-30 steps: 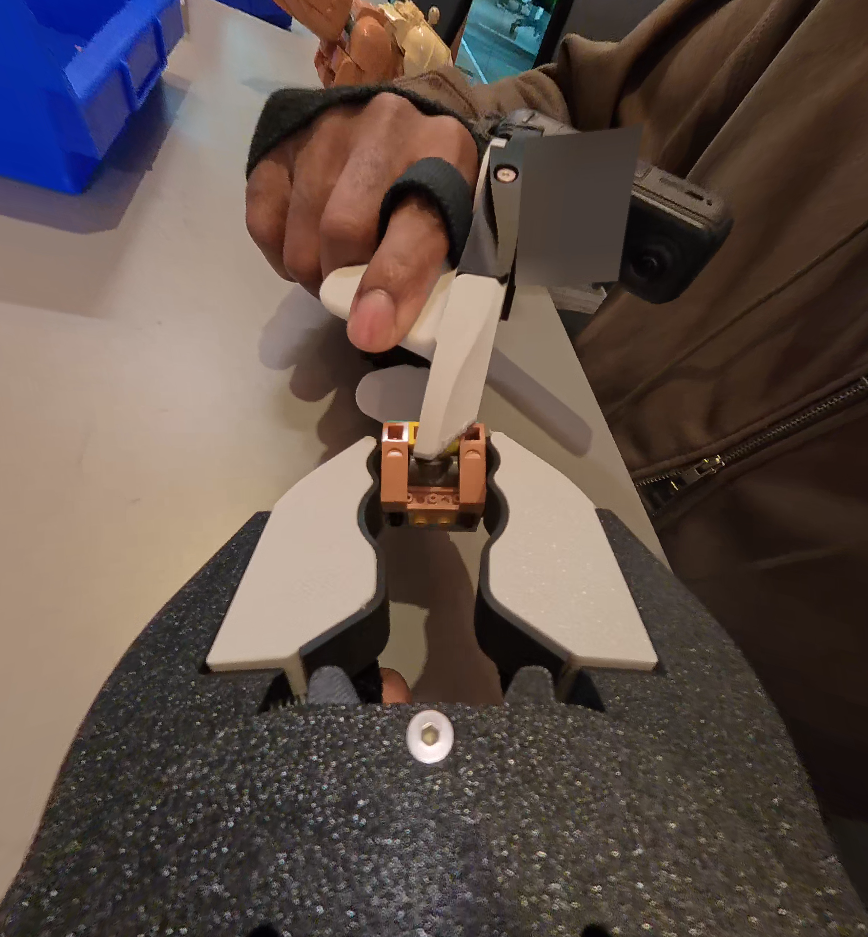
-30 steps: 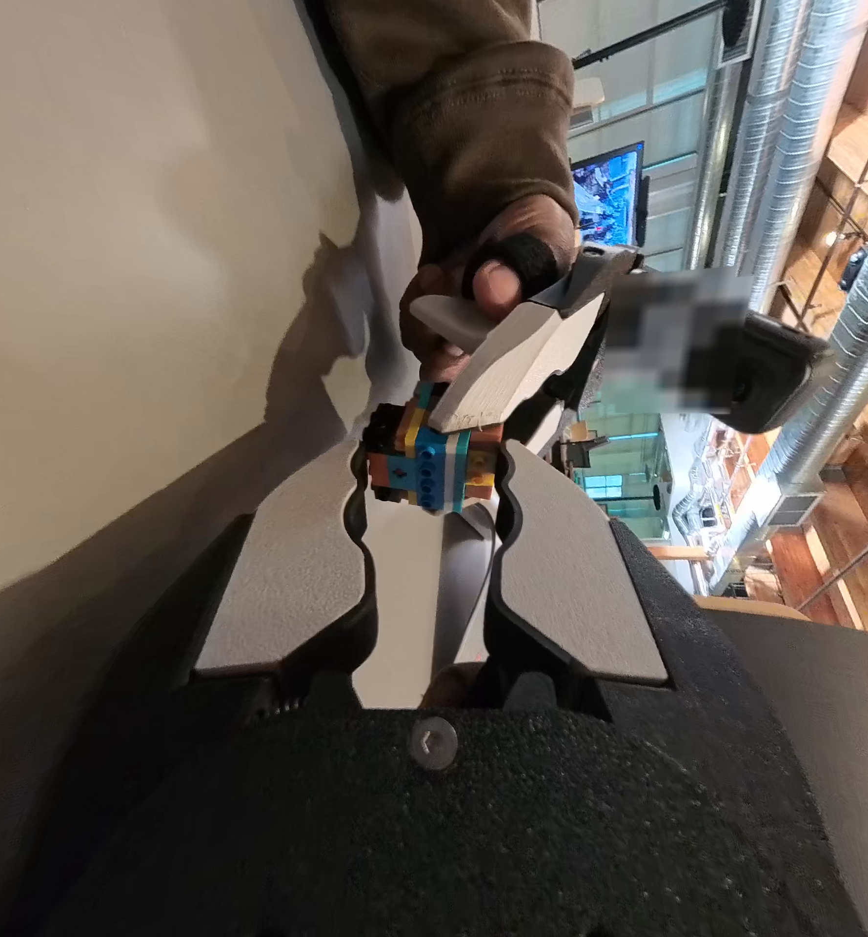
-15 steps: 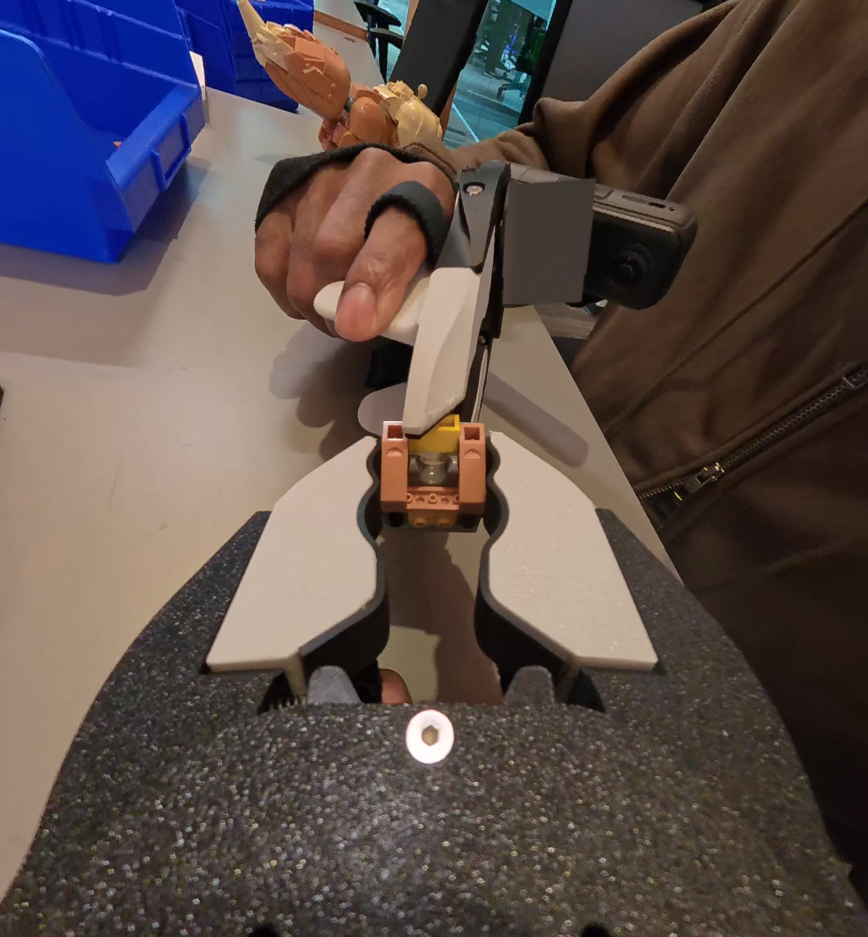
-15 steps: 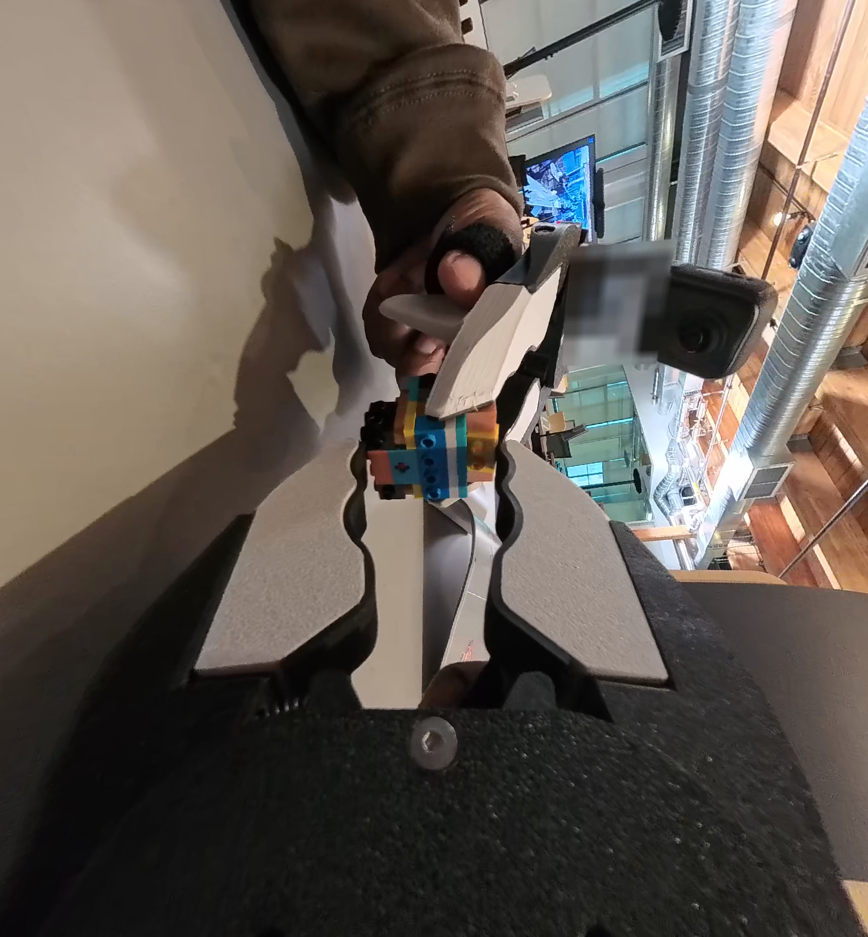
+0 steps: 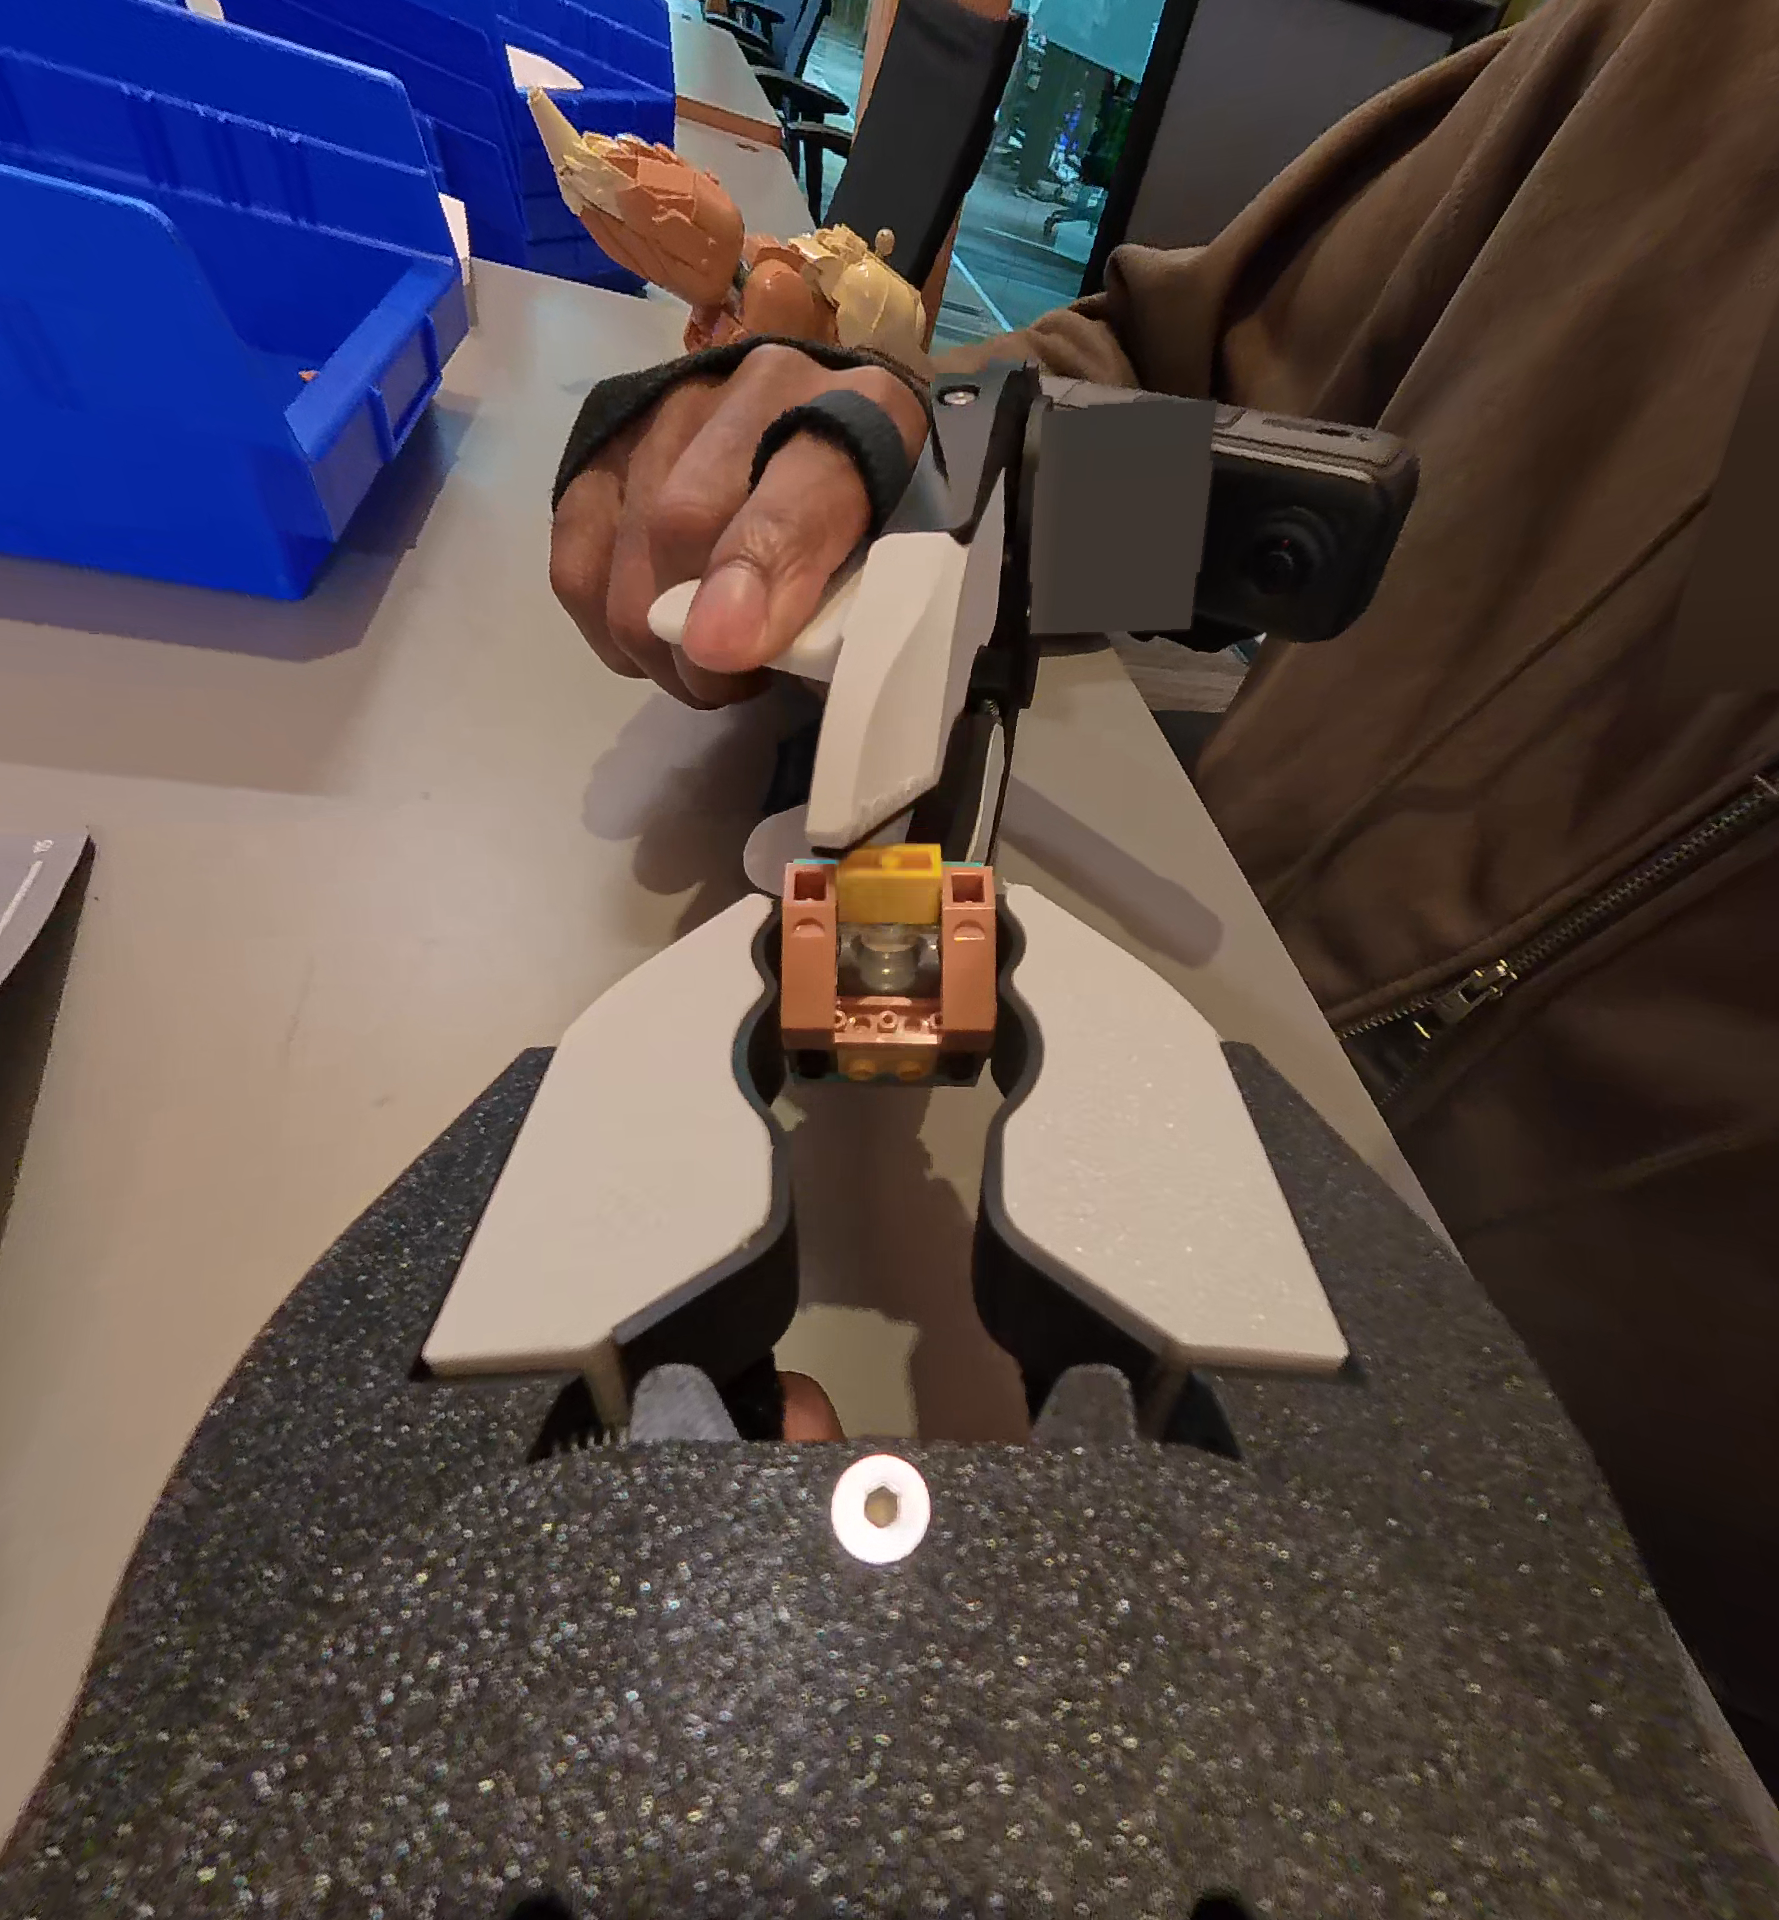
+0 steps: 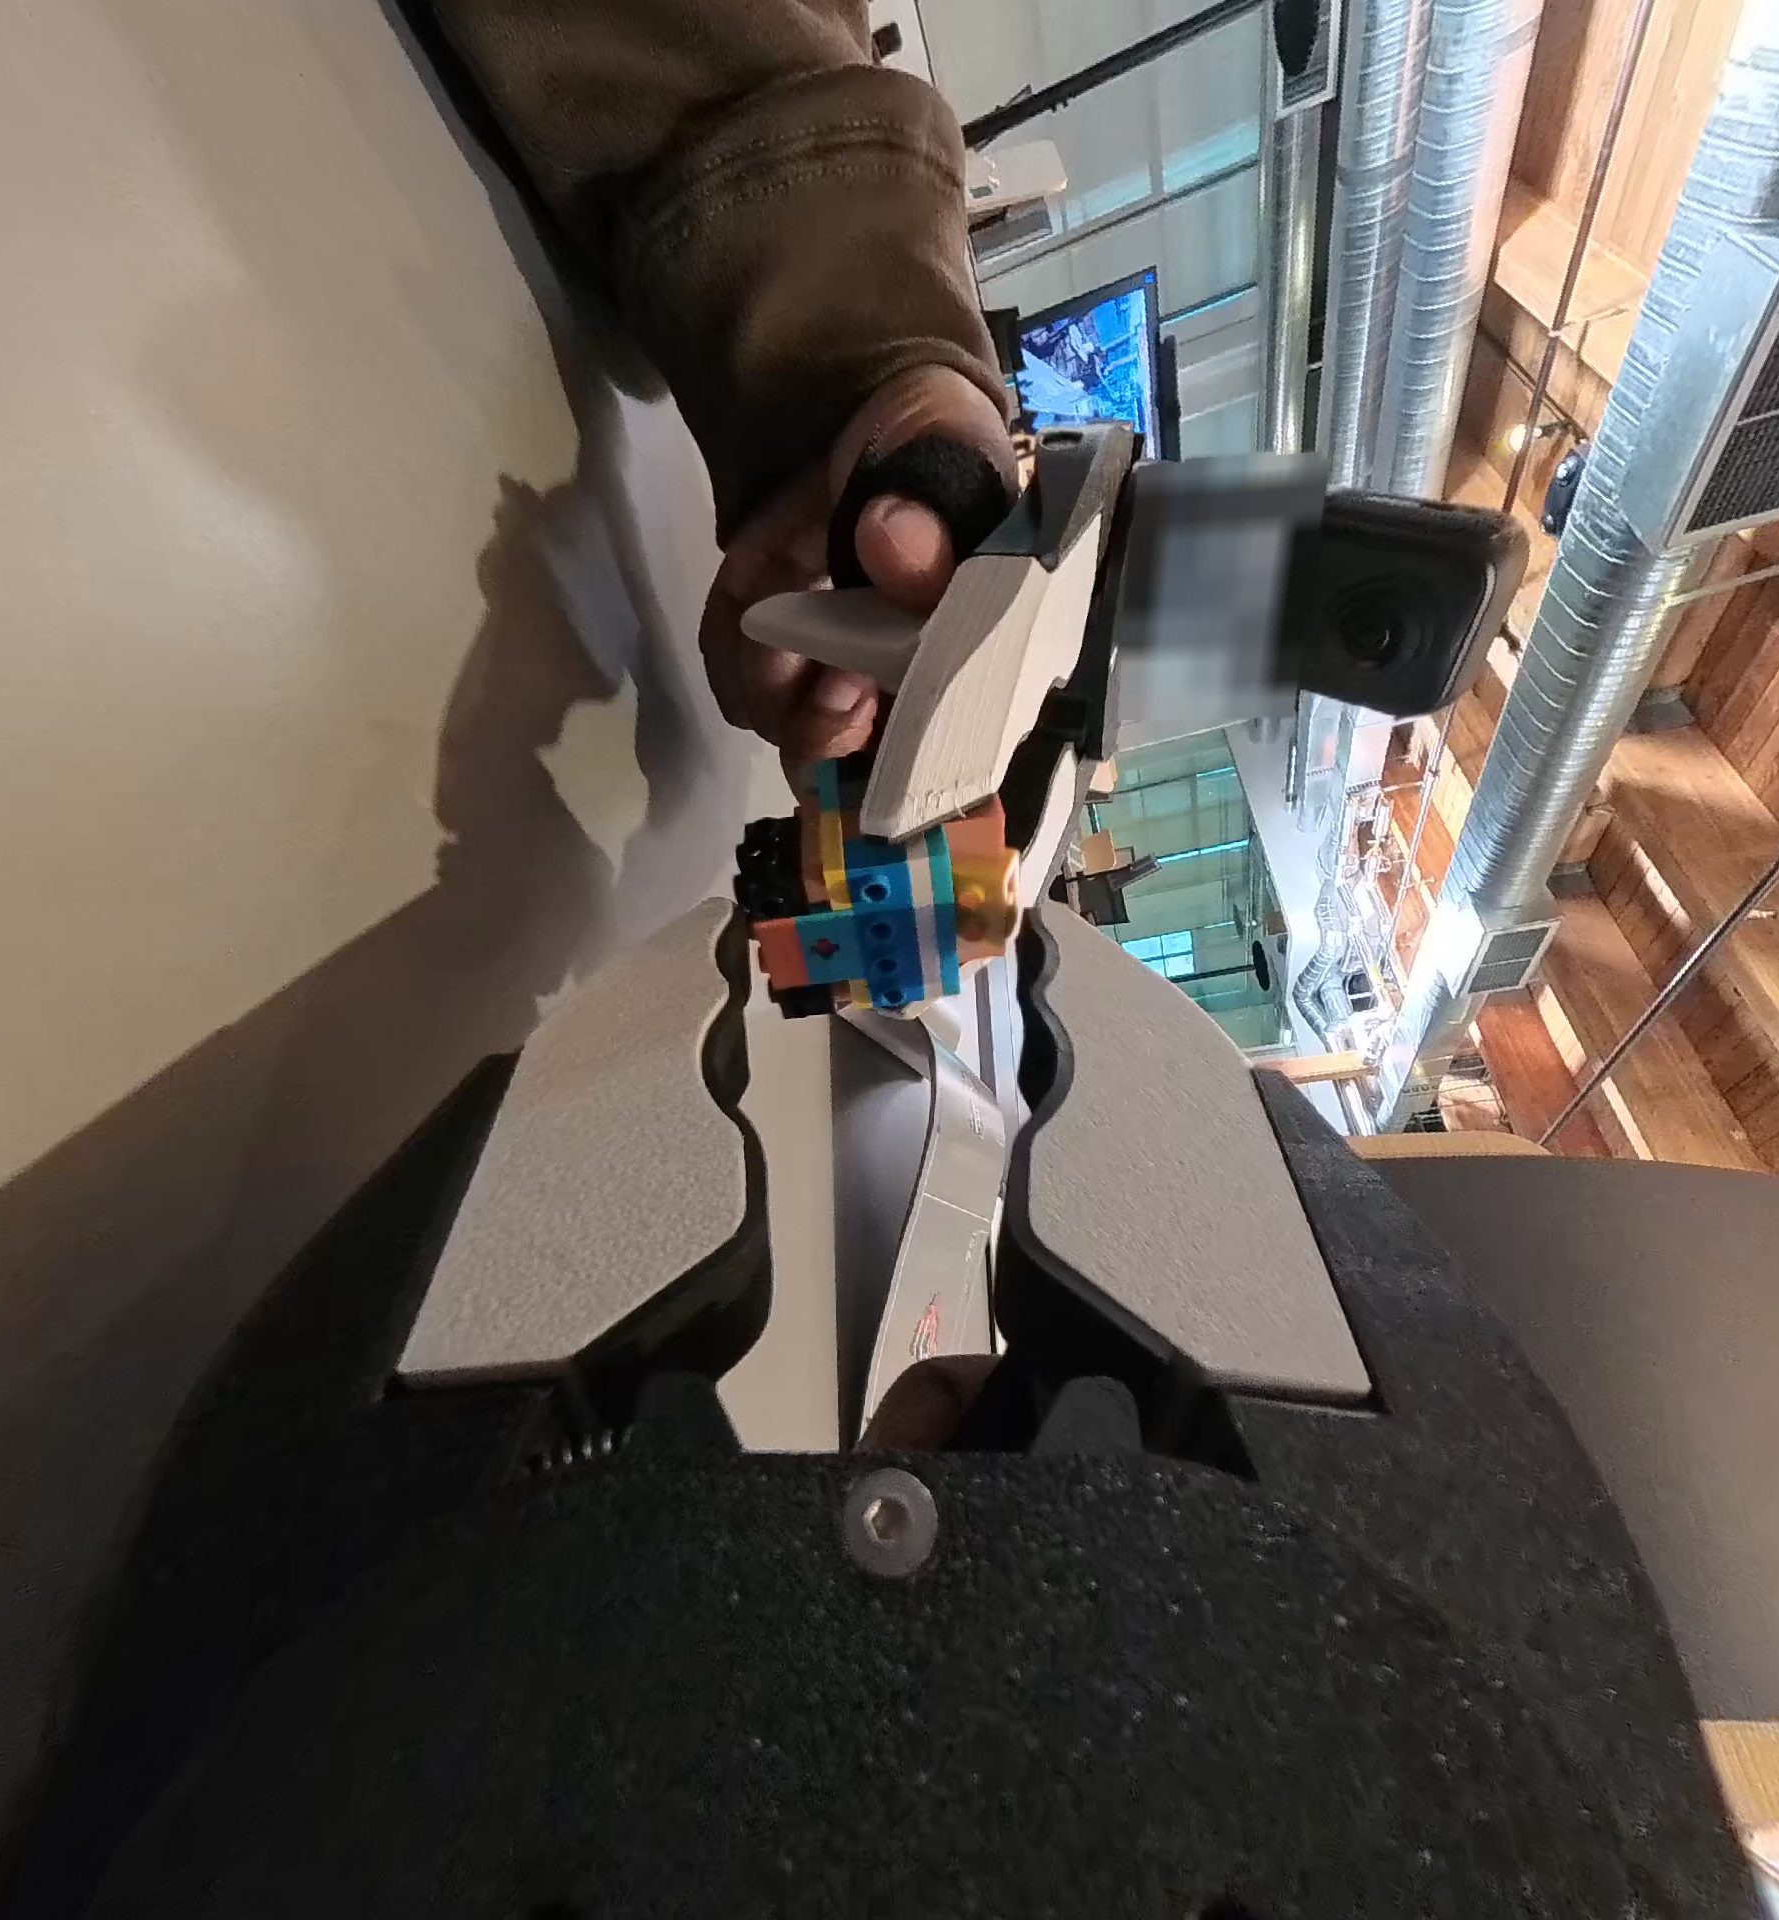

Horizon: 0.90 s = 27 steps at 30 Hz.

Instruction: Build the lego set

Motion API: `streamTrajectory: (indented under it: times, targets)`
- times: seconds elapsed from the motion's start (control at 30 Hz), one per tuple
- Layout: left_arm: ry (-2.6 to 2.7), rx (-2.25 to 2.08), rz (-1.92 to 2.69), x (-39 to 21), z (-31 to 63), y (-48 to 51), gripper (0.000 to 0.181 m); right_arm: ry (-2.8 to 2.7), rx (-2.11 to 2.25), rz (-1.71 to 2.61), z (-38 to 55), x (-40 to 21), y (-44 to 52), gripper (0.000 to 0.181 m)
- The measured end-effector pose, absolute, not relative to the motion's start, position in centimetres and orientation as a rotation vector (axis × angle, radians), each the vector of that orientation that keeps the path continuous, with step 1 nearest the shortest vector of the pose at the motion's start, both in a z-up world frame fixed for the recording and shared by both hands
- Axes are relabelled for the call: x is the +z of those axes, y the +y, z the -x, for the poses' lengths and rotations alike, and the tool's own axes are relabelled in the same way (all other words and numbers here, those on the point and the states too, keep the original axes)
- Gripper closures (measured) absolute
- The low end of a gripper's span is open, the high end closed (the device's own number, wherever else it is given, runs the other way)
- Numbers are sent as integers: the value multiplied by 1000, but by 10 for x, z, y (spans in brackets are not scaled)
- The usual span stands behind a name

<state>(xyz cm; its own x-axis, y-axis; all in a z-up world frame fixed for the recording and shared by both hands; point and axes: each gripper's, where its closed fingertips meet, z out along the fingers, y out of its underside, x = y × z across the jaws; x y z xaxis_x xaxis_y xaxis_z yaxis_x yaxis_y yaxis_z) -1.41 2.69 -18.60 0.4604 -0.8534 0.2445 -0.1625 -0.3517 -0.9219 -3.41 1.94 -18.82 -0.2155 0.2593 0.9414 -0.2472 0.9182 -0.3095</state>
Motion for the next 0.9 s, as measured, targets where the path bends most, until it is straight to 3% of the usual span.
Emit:
streamTrajectory:
  times: [0.47, 0.9]
  targets:
    - [918, -790, 1886, -207, 20, 32, 144, -1803, 475, 20, 30, -198, 30, 126]
    - [1139, -622, 1973, -241, 2, 28, 144, -2087, 656, 98, 11, -206, 35, 141]
